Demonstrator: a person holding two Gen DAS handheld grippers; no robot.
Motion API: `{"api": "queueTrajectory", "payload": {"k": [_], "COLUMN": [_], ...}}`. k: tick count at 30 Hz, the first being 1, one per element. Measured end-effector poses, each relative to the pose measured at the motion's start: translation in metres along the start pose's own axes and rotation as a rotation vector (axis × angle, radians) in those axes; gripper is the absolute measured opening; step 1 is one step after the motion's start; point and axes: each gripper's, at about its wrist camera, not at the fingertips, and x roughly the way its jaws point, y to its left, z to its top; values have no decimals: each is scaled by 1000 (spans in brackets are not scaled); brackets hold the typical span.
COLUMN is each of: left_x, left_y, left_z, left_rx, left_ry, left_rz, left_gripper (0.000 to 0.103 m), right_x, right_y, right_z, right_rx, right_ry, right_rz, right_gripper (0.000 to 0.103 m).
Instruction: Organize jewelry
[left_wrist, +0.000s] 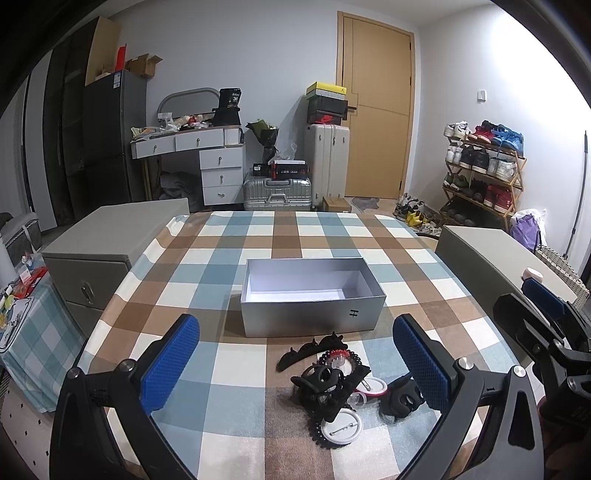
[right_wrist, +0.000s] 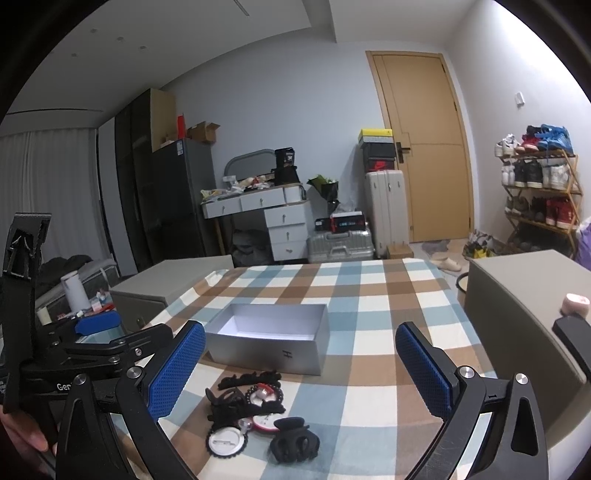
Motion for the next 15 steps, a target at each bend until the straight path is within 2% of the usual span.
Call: {"api": "queueTrajectory", "payload": {"k": [7, 15], "left_x": [2, 11], "left_y": [1, 4], "left_z": [-1, -7], "left_rx": [0, 0], "left_ry": [4, 23], "left_rz": [-3, -7], "left_gripper": [102, 102], "right_x": [1, 12], "right_y": [0, -5], "right_z": [-3, -18], "right_rx": [-8, -14], "right_ry": [5, 69], "right_rz": [0, 17], "right_gripper": [103, 103]}}
